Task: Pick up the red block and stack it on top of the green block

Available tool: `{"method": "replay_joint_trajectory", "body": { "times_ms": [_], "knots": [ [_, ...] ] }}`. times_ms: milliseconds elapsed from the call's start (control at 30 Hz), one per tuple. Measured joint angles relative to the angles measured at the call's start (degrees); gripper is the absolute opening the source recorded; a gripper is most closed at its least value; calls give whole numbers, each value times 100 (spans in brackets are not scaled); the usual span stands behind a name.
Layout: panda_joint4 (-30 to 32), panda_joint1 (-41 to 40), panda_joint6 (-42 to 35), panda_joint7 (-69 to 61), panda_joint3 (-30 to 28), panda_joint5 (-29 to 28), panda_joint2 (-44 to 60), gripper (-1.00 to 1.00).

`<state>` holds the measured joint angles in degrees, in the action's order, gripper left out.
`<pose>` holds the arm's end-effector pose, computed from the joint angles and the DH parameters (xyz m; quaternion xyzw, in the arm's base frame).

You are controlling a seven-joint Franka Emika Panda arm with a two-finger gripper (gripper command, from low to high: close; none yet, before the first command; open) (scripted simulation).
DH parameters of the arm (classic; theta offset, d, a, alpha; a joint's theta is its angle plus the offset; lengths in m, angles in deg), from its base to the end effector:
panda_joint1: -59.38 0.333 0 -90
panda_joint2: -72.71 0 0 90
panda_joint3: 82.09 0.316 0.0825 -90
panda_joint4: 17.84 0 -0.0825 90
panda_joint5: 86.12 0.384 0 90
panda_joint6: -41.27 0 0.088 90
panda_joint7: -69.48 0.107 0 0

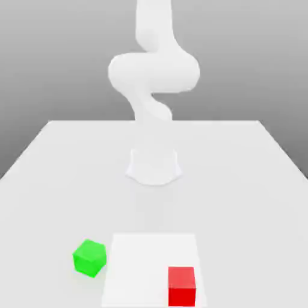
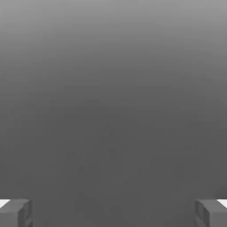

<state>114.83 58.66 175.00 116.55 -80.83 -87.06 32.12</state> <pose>0.3807 0.0062 0.6736 -0.8599 0.3662 -0.3313 0.1295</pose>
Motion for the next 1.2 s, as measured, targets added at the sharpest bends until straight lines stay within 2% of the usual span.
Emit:
{"method": "replay_joint_trajectory", "body": {
  "times_ms": [467, 833, 967, 1000, 1200],
  "knots": [
    [499, -237, 1092, 657, 496, -482, 2953, 0],
    [874, -152, 1993, 793, 648, -340, 5191, 0],
    [786, -40, 2628, 944, 510, -521, 6018, 0],
    [758, 5, 2782, 981, 455, -571, 6205, -100],
    [744, 26, 2862, 1006, 431, -603, 6299, -100]
  ]
}}
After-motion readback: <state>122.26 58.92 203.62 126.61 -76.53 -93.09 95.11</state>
